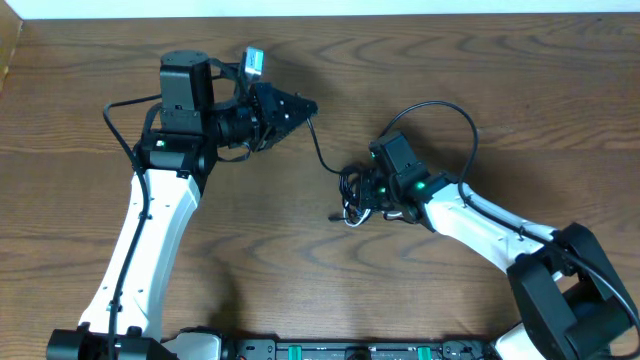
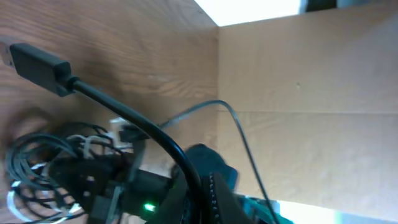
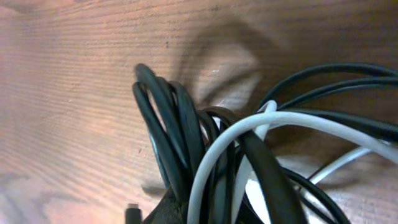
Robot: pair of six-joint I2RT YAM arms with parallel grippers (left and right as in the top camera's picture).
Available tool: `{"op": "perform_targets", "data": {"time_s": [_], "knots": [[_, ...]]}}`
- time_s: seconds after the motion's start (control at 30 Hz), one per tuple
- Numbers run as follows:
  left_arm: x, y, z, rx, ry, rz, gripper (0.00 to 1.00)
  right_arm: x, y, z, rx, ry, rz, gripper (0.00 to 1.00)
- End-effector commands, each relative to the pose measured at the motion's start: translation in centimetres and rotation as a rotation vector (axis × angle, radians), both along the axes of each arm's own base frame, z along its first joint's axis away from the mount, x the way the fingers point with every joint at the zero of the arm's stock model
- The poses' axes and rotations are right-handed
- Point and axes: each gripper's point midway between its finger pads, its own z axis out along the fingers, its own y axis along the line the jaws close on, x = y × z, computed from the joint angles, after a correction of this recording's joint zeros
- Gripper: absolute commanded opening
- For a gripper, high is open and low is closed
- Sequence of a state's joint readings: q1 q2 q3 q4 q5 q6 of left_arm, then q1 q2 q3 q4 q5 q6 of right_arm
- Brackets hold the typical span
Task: Untangle cables
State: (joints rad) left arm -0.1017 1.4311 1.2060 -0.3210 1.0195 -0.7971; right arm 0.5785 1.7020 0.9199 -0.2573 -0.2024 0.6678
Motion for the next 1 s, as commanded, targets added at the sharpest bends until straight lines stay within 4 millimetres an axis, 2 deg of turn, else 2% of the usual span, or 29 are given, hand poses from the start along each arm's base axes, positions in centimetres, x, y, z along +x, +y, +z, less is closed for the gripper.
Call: {"op": "perform_targets", "data": {"time_s": [0.0,0.27,0.4,0.47,0.6,0.7,0.73,0.87,0.97], "knots": [[0.8,1.2,-0.2,0.056,-0.034,0.06,0.07,-0.1,0.9,3.9,0.079,-0.055,0.023,0.06],[2.3,6.3,-0.9,0.031,0.068,0.217,0.07,-2.3,-0.7,8.9,0.051,-0.157,0.125,0.04],[1.9,7.1,-1.8,0.049,0.112,0.236,0.08,-3.0,-1.1,10.4,0.052,-0.192,0.156,0.01],[1.6,7.5,-2.8,0.091,0.134,0.252,0.08,-3.1,-1.1,10.8,0.061,-0.204,0.162,0.01],[0.5,9.4,-6.2,0.249,0.231,0.327,0.09,-3.2,-1.1,10.9,0.063,-0.203,0.162,0.01],[-0.3,10.4,-7.6,0.35,0.239,0.323,0.17,-3.2,-1.1,10.8,0.061,-0.199,0.162,0.01],[-0.5,10.4,-7.8,0.365,0.231,0.311,0.23,-3.2,-1.1,10.8,0.06,-0.199,0.162,0.01],[-1.0,10.4,-8.1,0.404,0.197,0.262,0.28,-3.2,-1.1,10.8,0.06,-0.2,0.161,0.01],[-1.5,10.4,-8.4,0.429,0.191,0.233,0.45,-3.1,-1.3,10.8,0.057,-0.198,0.144,0.01]]}}
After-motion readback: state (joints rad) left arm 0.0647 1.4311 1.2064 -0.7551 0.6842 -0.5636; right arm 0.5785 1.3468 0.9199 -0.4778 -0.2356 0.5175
